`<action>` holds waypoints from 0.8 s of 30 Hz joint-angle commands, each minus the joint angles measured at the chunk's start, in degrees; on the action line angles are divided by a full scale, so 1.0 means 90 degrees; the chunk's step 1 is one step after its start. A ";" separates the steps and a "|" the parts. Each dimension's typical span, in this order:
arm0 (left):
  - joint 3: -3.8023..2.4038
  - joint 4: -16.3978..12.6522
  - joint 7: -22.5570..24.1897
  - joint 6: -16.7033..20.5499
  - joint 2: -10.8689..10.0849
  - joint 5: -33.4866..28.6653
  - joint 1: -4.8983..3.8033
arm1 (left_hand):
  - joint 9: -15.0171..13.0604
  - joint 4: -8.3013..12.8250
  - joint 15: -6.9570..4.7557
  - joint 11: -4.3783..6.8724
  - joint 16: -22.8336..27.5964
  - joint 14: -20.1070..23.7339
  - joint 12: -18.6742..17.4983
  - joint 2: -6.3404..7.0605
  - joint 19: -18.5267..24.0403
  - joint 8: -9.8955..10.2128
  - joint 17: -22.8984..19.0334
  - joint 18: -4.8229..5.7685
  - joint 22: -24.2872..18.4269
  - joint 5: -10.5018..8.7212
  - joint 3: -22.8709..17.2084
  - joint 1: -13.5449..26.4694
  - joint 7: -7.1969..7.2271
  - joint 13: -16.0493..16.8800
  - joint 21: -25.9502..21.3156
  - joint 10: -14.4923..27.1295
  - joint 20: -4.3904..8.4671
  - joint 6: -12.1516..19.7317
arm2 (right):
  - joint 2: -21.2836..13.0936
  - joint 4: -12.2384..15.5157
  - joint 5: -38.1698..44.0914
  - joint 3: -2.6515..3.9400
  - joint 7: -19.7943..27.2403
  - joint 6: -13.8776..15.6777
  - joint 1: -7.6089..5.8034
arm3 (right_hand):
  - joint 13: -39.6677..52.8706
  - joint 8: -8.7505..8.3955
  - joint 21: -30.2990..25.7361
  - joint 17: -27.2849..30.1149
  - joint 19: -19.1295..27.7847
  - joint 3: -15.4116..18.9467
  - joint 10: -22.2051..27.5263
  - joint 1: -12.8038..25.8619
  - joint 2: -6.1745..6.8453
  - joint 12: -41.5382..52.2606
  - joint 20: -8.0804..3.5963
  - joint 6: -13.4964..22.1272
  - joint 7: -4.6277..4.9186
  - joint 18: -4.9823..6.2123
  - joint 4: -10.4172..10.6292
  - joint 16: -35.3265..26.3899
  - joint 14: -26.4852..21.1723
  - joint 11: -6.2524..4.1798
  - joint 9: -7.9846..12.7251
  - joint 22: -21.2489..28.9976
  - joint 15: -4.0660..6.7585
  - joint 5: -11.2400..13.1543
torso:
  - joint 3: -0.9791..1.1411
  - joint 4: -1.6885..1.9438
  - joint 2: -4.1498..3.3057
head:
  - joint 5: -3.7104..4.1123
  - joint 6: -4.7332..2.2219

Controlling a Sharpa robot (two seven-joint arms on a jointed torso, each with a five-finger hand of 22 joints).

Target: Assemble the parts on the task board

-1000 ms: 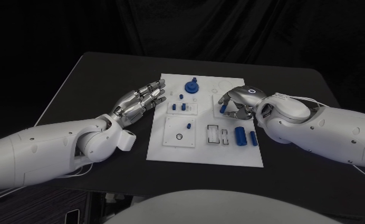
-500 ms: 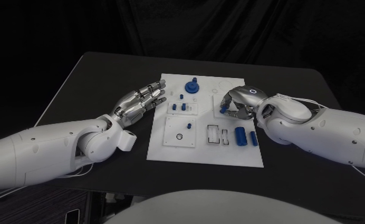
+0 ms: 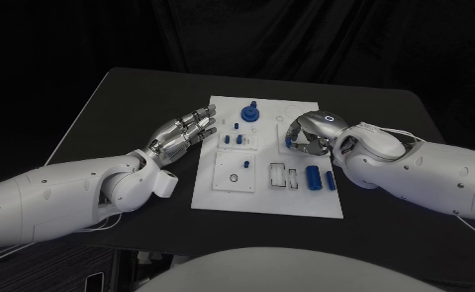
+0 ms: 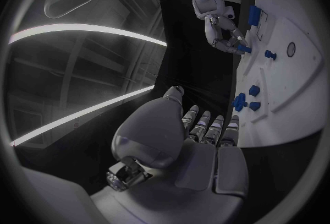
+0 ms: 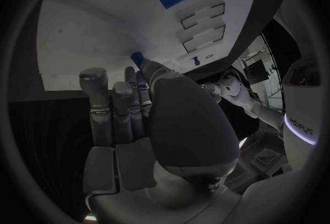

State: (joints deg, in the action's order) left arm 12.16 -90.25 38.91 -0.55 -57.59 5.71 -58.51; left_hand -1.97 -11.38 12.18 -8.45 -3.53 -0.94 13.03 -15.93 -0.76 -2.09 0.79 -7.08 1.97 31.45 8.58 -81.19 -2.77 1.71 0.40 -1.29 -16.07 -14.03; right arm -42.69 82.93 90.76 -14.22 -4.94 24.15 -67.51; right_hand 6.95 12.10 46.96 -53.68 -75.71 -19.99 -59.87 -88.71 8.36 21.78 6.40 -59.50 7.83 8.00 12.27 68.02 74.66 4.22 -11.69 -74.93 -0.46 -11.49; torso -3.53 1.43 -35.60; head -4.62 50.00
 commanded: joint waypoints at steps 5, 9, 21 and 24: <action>-0.0007 -0.0010 0.0541 -0.0091 0.0011 -0.0028 0.0014 | -0.0003 0.0011 0.0025 -0.0043 -0.0041 0.0006 0.0041 -0.0011 -0.0005 -0.0040 0.0009 -0.0111 0.0005 0.0044 -0.0071 -0.0045 0.0024 0.0009 0.0025 0.0010 -0.0036 -0.0017 | 0.0039 -0.0036 0.0005 0.0006 -0.0185 -0.0265 0.0013 | -0.0005 -0.0350 -0.0440 0.0240 0.0207 -0.0008 0.0392 0.0079 0.0132 -0.0220 0.0064 0.0597 0.0190 -0.0019 0.0048 -0.0236 -0.0227 0.0211 0.0048 -0.0483 -0.0123 0.0025 | -0.0001 0.0001 -0.0001 | -0.0005 0.0000; -0.0007 -0.0010 0.0530 -0.0095 0.0012 -0.0028 0.0017 | -0.0003 0.0034 0.0026 -0.0043 -0.0044 0.0006 0.0045 -0.0010 -0.0006 -0.0040 0.0010 -0.0111 0.0006 0.0046 -0.0097 -0.0059 0.0019 0.0010 0.0025 0.0010 -0.0037 -0.0017 | 0.0055 -0.0047 0.0005 0.0006 -0.0233 -0.0357 0.0013 | 0.0011 -0.0573 -0.0804 0.0393 0.0404 0.0000 0.0876 0.0084 0.0200 -0.0332 0.0158 0.0974 0.0279 0.0027 0.0036 -0.0360 -0.0424 0.0335 0.0115 -0.0412 -0.0228 0.0030 | -0.0002 0.0003 -0.0001 | -0.0002 0.0000; -0.0007 -0.0004 0.0507 -0.0105 0.0018 -0.0028 0.0030 | -0.0002 0.0065 0.0028 -0.0045 -0.0047 0.0007 0.0045 -0.0009 -0.0007 -0.0040 0.0010 -0.0112 0.0005 0.0046 -0.0133 -0.0076 0.0017 0.0010 0.0025 0.0011 -0.0039 -0.0015 | 0.0069 -0.0049 0.0005 0.0006 -0.0231 -0.0384 0.0013 | 0.0135 -0.0708 -0.0912 0.0399 0.0485 0.0069 0.1306 0.0031 0.0164 -0.0189 0.0242 0.1237 0.0280 0.0060 -0.0033 -0.0346 -0.0519 0.0404 0.0167 -0.0398 -0.0289 0.0016 | -0.0001 0.0003 0.0000 | 0.0006 0.0000; -0.0007 -0.0004 0.0499 -0.0106 0.0016 -0.0028 0.0032 | -0.0003 0.0076 0.0029 -0.0046 -0.0051 0.0007 0.0046 -0.0012 -0.0008 -0.0041 0.0010 -0.0112 0.0007 0.0047 -0.0149 -0.0082 0.0014 0.0010 0.0026 0.0011 -0.0040 -0.0021 | 0.0066 -0.0048 0.0005 0.0006 -0.0227 -0.0381 0.0013 | 0.0139 -0.0705 -0.0912 0.0395 0.0485 0.0070 0.1306 0.0032 0.0162 -0.0180 0.0243 0.1232 0.0283 0.0061 -0.0033 -0.0342 -0.0517 0.0403 0.0166 -0.0399 -0.0289 0.0016 | -0.0002 0.0001 -0.0001 | 0.0010 0.0000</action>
State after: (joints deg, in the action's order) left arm 12.14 -90.20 38.91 -0.76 -57.54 5.71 -58.30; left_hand -1.97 -10.75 12.18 -8.45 -3.75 -0.94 13.25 -16.16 -0.76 -2.09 0.79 -7.08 1.96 31.67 7.63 -81.42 -2.77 1.71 0.40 -1.28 -16.07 -14.03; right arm -42.07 82.49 90.67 -14.20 -5.91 21.34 -67.51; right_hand 8.12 5.81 38.92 -50.04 -71.76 -19.53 -48.50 -88.35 9.81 19.79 8.40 -48.41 10.36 8.01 12.09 64.99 70.36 7.99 -10.19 -74.91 -2.92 -11.50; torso -3.55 1.44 -35.61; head -4.54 50.00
